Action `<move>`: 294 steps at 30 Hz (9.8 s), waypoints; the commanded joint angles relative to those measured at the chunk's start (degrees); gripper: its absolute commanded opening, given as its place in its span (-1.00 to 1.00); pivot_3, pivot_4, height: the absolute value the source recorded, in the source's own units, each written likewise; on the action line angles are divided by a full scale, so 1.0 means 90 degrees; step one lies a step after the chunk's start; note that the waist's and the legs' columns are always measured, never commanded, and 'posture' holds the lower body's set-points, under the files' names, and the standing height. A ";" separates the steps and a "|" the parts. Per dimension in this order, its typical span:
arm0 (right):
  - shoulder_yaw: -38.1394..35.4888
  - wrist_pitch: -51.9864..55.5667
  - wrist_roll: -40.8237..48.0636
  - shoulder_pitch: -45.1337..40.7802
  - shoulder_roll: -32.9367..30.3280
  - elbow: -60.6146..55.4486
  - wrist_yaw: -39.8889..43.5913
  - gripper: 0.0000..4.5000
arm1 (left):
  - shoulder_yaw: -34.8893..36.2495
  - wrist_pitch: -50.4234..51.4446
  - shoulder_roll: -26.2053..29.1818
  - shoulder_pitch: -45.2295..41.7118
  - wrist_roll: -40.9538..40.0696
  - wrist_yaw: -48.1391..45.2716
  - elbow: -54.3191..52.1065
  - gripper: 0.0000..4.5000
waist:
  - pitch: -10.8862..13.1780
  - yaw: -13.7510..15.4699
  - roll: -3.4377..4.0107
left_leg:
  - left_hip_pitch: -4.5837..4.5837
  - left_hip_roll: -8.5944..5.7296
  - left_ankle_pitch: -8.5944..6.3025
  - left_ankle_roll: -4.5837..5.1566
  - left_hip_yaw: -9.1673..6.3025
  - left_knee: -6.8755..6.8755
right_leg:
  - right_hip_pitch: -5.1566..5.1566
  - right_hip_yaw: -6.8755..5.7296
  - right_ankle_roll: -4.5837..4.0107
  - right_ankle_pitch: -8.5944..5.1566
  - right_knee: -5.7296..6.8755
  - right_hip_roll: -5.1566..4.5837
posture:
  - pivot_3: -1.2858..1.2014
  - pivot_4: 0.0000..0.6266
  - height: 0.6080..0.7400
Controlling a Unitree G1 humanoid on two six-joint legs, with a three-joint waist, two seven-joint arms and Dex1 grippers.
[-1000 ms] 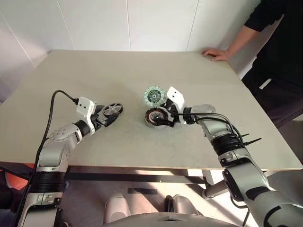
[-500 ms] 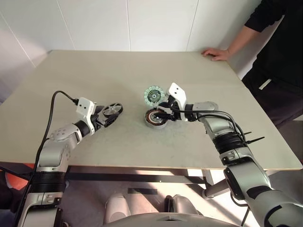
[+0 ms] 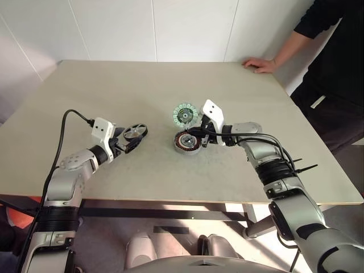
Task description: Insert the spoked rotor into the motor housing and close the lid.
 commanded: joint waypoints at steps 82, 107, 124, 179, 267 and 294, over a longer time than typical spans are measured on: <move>-0.0238 0.0462 0.0491 -0.0146 -0.0049 -0.1294 -0.0089 -0.98 | 0.1025 0.0478 -0.0331 0.0056 -0.0602 0.0832 0.0301 0.98 | -0.0004 -0.0007 -0.0005 | 0.0010 0.0000 0.0001 -0.0002 -0.0002 -0.0007 | 0.0003 -0.0004 0.0004 -0.0002 -0.0003 0.0000 | 0.03 -1.00 1.00; -0.0216 0.0581 0.0621 -0.0110 0.0033 -0.1447 -0.0343 -0.98 | 0.2288 0.2657 -0.1943 -0.1077 -0.2946 0.2089 0.1089 0.98 | -0.0002 0.0005 -0.0007 | 0.0004 -0.0004 0.0001 -0.0003 -0.0003 -0.0005 | 0.0005 -0.0004 0.0004 -0.0002 -0.0009 -0.0002 | 0.03 -1.00 1.00; -0.0210 0.0454 0.0575 -0.0149 0.0014 -0.1325 -0.0453 -1.00 | 0.2406 0.2484 -0.2011 -0.1018 -0.3096 0.2188 0.1257 -0.47 | -0.0002 0.0010 -0.0008 | 0.0001 -0.0004 0.0000 0.0000 -0.0003 -0.0006 | 0.0005 -0.0005 0.0004 -0.0002 -0.0013 -0.0002 | 0.03 -1.00 1.00; -0.0969 0.0647 0.0078 0.0008 -0.1097 -0.0654 -0.1767 -1.00 | 0.1359 0.4827 -0.2220 -0.2907 -0.3901 0.1145 0.3633 -0.82 | 0.0008 0.0032 -0.0016 | 0.0002 -0.0018 0.0013 -0.0019 -0.0004 -0.0003 | 0.0013 -0.0003 0.0003 -0.0001 -0.0012 -0.0011 | 0.03 -1.00 1.00; 0.0408 0.0199 0.0246 0.0016 0.0186 -0.0911 0.0034 -1.00 | 0.2497 0.3994 -0.1726 -0.0720 -0.4031 0.1974 0.1283 0.03 | 0.0011 -0.0001 -0.0010 | 0.0019 -0.0015 -0.0011 0.0020 -0.0008 -0.0009 | 0.0036 -0.0011 0.0006 -0.0002 -0.0036 -0.0013 | 0.03 -1.00 1.00; 0.0421 0.0423 0.0194 0.0715 0.0076 -0.1258 -0.0027 -1.00 | 0.2412 0.3864 -0.1530 -0.0802 -0.3991 0.1919 0.1377 0.03 | 0.0012 -0.0006 -0.0009 | 0.0018 -0.0013 -0.0011 0.0018 -0.0010 -0.0011 | 0.0037 -0.0014 0.0006 -0.0002 -0.0037 -0.0011 | 0.03 -1.00 1.00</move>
